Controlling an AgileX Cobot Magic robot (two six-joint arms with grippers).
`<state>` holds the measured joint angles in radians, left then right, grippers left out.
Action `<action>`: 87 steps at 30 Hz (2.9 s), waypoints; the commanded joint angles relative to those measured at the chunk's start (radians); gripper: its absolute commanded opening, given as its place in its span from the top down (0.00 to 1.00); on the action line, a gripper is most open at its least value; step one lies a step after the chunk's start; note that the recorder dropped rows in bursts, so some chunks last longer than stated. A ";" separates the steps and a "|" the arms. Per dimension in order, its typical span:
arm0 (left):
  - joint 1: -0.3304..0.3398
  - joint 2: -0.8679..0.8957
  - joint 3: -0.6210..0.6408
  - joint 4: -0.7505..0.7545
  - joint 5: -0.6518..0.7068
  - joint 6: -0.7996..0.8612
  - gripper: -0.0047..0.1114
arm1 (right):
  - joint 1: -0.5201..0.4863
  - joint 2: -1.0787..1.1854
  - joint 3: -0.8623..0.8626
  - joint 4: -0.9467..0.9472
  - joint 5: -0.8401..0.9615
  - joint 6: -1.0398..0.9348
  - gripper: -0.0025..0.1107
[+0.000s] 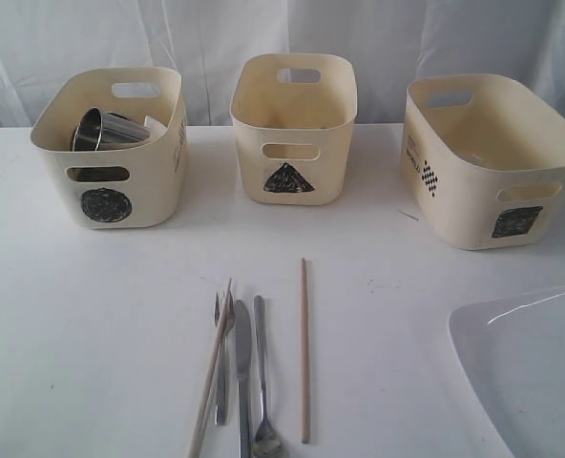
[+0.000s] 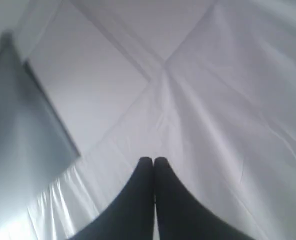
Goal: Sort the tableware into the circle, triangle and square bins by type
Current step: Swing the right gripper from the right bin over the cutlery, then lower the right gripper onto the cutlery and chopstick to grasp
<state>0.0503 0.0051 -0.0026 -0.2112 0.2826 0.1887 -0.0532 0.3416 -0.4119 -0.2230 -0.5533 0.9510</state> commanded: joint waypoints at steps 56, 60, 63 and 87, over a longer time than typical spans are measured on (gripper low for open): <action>-0.003 -0.004 0.003 0.006 -0.003 -0.009 0.96 | 0.910 1.453 -0.844 0.246 1.222 -0.716 0.86; -0.003 -0.004 0.003 0.006 -0.003 -0.009 0.96 | 0.910 1.487 -0.844 0.246 1.230 -0.742 0.64; -0.003 -0.004 0.003 0.006 -0.003 -0.009 0.96 | 0.910 1.503 -0.844 0.249 1.200 -0.723 0.51; -0.003 -0.004 0.003 0.006 -0.003 -0.009 0.96 | 0.910 1.681 -0.903 0.036 1.232 -0.490 0.58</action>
<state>0.0503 0.0051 -0.0026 -0.1956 0.2809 0.1887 0.8573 2.0161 -1.3059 -0.1629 0.6612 0.4347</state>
